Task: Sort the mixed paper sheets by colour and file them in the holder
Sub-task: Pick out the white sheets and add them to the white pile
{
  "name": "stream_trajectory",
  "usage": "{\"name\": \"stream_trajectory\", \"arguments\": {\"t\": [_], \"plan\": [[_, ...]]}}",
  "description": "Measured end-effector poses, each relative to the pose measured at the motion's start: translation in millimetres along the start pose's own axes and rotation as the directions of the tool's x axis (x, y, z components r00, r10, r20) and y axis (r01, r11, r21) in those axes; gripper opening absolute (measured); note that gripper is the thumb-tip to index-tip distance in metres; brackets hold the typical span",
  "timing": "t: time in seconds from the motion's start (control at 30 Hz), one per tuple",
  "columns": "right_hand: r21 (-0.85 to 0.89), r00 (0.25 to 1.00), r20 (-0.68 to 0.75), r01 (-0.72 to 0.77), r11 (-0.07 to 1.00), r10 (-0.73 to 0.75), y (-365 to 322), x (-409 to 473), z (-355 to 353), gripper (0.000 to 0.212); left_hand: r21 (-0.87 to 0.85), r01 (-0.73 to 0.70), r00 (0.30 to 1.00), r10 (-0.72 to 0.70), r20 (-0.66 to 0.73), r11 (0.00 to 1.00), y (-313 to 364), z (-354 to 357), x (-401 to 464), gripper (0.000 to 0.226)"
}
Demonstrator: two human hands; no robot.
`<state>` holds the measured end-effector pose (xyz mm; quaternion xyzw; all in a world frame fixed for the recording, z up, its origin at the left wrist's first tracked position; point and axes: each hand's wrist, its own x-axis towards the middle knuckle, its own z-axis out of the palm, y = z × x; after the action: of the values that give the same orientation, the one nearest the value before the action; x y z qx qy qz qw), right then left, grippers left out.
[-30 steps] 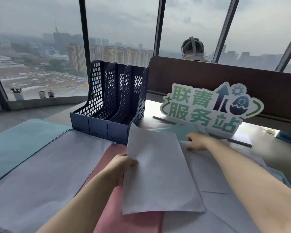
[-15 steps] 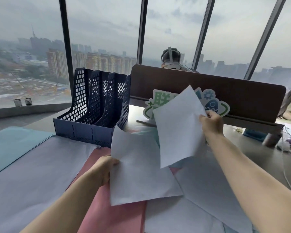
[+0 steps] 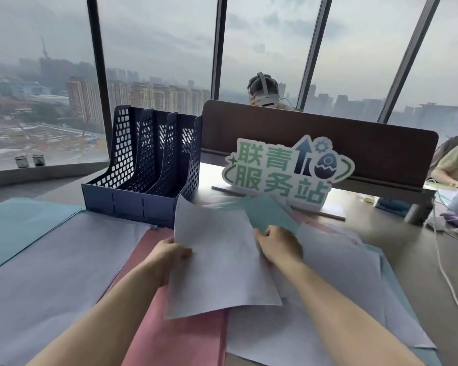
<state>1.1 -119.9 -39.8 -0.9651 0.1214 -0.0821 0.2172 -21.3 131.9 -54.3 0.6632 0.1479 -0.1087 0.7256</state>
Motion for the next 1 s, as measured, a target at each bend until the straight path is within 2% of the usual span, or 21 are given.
{"name": "stream_trajectory", "arguments": {"t": [0.07,0.13,0.2,0.33,0.47,0.57,0.67,0.73,0.87,1.0], "plan": [[-0.187,0.996,-0.044,-0.084,0.979,0.077,18.2,7.3,-13.3,0.042,-0.004,-0.008,1.000,0.008,0.005,1.000,-0.7,-0.5,0.2,0.025],[-0.311,0.972,0.067,-0.196,0.930,0.227,34.8,16.9,-20.7,0.067,-0.007,-0.010,1.000,0.010,0.007,1.000,0.1,0.0,0.4,0.021],[-0.348,0.913,0.201,-0.271,0.897,0.354,41.1,24.1,-19.4,0.087,-0.004,-0.007,1.000,0.007,0.005,1.000,1.5,1.1,-0.7,0.019],[-0.436,0.884,0.249,-0.262,0.861,0.395,36.9,32.7,-15.3,0.081,-0.006,-0.002,1.000,0.002,-0.002,1.000,1.8,2.2,-2.8,0.020],[-0.391,0.860,0.335,-0.245,0.887,0.385,53.4,64.8,3.8,0.076,-0.009,0.002,1.000,-0.002,-0.006,1.000,0.6,2.3,-0.1,0.025],[-0.377,0.859,0.302,-0.290,0.880,0.413,78.0,101.5,35.4,0.088,0.004,0.002,1.000,-0.002,-0.011,1.000,-0.9,2.1,2.2,0.026],[-0.423,0.860,0.315,-0.252,0.871,0.402,54.9,70.5,18.8,0.072,0.021,0.004,1.000,-0.004,-0.029,1.000,-1.9,1.7,3.3,0.026],[-0.416,0.867,0.280,-0.277,0.866,0.412,36.2,38.9,-3.3,0.063,0.025,0.006,0.999,-0.005,-0.033,1.000,-2.4,1.2,4.4,0.027],[-0.417,0.908,0.107,-0.330,0.847,0.406,35.4,20.8,-27.5,0.055,0.020,0.007,1.000,-0.006,-0.028,1.000,-2.4,1.2,3.8,0.024],[-0.361,0.964,-0.077,-0.265,0.894,0.255,32.2,25.5,-50.3,0.037,0.019,0.014,1.000,-0.013,-0.019,1.000,-1.2,0.8,3.9,0.021]]}}
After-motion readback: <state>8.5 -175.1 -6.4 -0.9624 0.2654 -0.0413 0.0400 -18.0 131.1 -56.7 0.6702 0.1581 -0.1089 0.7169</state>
